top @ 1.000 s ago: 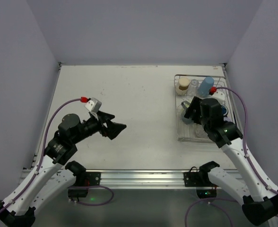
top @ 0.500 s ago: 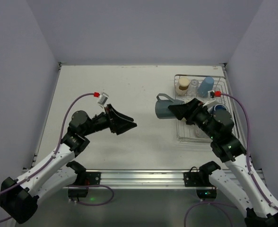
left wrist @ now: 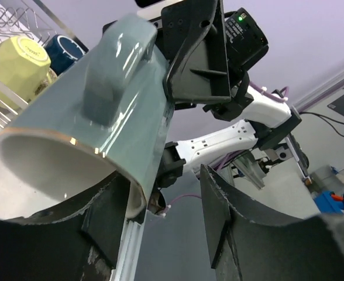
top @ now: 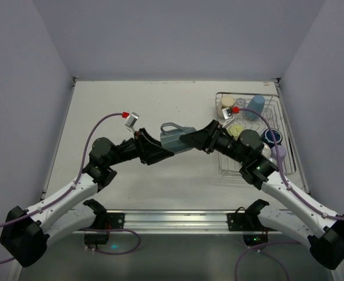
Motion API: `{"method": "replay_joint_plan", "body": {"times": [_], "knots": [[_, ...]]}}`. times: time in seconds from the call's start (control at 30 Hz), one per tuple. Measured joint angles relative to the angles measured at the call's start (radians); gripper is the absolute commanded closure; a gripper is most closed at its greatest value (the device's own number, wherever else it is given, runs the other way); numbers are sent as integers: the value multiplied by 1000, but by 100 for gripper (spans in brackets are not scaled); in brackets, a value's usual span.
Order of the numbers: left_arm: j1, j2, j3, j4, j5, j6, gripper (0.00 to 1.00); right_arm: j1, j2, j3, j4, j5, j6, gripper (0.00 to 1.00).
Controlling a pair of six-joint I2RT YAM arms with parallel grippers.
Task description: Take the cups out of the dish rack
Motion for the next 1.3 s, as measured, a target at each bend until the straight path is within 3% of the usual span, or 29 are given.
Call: {"method": "replay_joint_plan", "body": {"times": [0.17,0.23,0.37,0.4,0.47,0.63,0.93,1.3], "knots": [[-2,5,0,9,-19,2,71,46,73,-6,90,-19,36,90],[-2,5,0,5,-43,5,100,54,83,-19,135,-23,60,90],[-7,-21,3,6,-73,26,100,57,92,-36,209,-25,90,34],[-10,-32,11,-22,-86,42,100,59,92,-36,214,-24,91,12],[-19,-49,46,-117,-114,98,100,61,89,-37,205,-16,82,1],[8,1,227,-499,-324,295,100,63,21,-36,40,56,-10,1],[271,378,555,-975,-498,510,100,63,-148,-38,-296,224,-210,1],[452,841,1049,-1338,-695,692,100,63,-172,-41,-516,271,-348,1]]}}
